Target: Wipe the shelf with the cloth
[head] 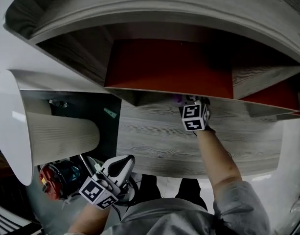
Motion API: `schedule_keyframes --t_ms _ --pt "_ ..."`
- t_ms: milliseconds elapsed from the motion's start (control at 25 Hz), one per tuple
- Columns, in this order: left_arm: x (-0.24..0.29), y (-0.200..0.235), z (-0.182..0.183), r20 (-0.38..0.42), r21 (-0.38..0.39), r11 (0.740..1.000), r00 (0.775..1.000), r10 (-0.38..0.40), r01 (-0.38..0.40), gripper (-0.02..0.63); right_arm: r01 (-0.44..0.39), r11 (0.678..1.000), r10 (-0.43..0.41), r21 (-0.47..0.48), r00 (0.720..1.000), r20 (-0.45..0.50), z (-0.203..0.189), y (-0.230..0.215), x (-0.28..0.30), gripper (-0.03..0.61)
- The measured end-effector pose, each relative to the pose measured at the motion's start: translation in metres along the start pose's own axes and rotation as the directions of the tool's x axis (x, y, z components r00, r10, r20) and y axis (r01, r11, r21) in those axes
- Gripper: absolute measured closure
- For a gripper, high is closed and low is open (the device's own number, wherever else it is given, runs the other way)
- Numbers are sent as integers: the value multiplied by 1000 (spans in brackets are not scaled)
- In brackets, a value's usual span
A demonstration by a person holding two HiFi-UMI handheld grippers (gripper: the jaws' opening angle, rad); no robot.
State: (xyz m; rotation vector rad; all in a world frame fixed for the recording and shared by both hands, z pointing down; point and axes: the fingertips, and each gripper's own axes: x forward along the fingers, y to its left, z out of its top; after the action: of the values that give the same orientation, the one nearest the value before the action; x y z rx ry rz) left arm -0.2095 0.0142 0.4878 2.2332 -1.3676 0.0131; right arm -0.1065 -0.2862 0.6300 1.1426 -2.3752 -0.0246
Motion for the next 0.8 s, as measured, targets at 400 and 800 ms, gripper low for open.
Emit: schedule_keyframes --t_ms 400,800 --pt "-93 64 -12 34 -44 992 992 118 -117 600 -149 964 136 -222 988 -73 47 169 106 511" --pt "-30 26 -7 -8 -26 999 999 31 -31 600 -74 946 32 -314 990 -137 -18 48 55 509"
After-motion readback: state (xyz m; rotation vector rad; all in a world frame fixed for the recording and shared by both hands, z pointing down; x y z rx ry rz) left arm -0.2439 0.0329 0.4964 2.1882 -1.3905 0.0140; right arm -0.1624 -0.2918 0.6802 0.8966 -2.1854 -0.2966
